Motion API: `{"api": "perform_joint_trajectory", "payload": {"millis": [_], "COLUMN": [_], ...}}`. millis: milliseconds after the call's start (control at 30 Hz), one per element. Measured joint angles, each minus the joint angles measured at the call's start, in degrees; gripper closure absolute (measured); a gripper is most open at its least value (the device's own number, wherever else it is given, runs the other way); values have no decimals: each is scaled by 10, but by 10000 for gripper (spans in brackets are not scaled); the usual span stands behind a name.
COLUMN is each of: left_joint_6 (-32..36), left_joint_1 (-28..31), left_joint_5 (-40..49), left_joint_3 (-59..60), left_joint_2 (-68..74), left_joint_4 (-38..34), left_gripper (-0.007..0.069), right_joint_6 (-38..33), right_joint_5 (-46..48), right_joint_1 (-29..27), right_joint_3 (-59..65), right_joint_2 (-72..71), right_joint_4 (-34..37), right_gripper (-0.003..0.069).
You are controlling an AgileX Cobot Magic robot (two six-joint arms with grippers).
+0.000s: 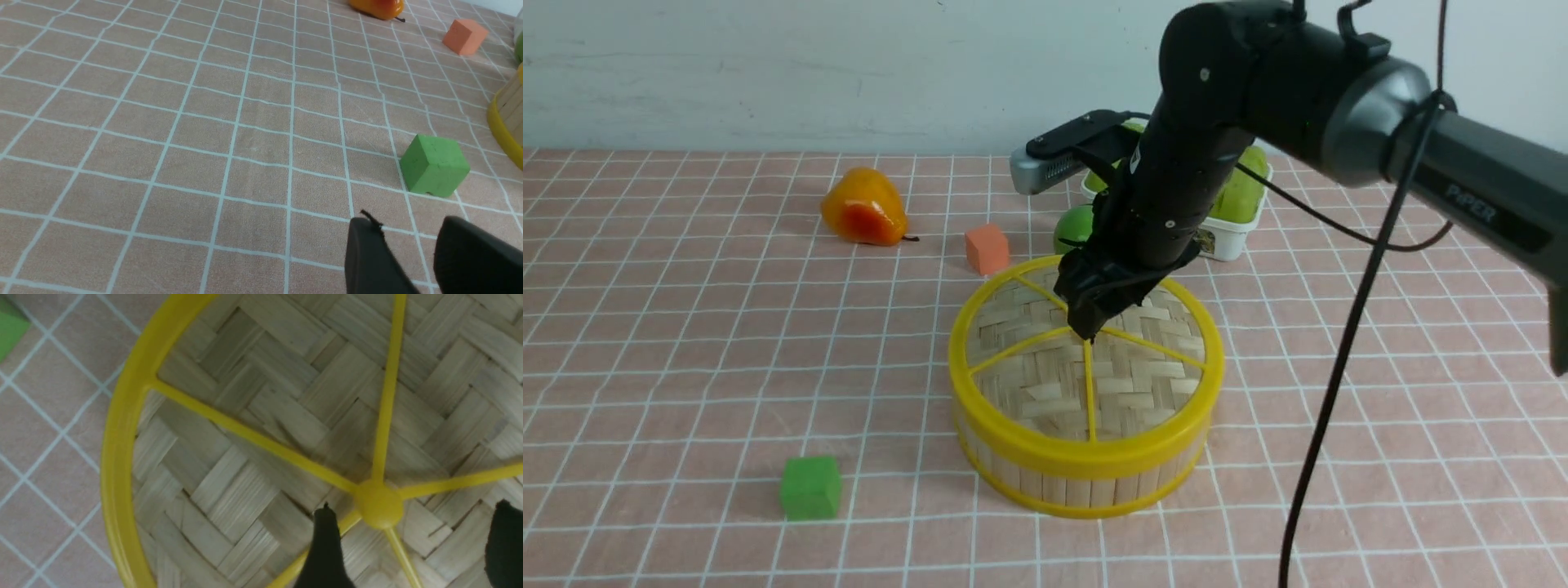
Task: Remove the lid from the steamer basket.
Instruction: Use the right arm to lift the lid of the steamer, then use the right arm to place the steamer lid on the table
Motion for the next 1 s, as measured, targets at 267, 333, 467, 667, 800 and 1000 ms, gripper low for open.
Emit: {"api": "perform_joint_trajectory", "payload": {"millis": [267, 333, 467, 667, 800, 1000], "left_joint_6": [0, 0, 0, 0, 0, 0], "left_joint_1": [0, 0, 0, 0, 0, 0], "left_joint_5": [0, 0, 0, 0, 0, 0], "left_joint_3": [0, 0, 0, 0, 0, 0], "left_joint_2": [0, 0, 0, 0, 0, 0], "left_joint_4": [0, 0, 0, 0, 0, 0], "left_gripper": [385, 385, 385, 385, 385, 385], "right_joint_6": [0, 0, 0, 0, 2, 2], "right_joint_5": [-50, -42, -31, -27, -21, 37], "right_joint_1": [0, 0, 0, 0, 1, -29], "right_joint_3": [-1, -1, -1, -2, -5, -18], "right_joint_2": [5, 10, 19, 21, 16, -93], "right_joint_4": [7, 9, 12, 22, 25, -1], "right_gripper": [281, 300, 338, 495, 582, 581]}}
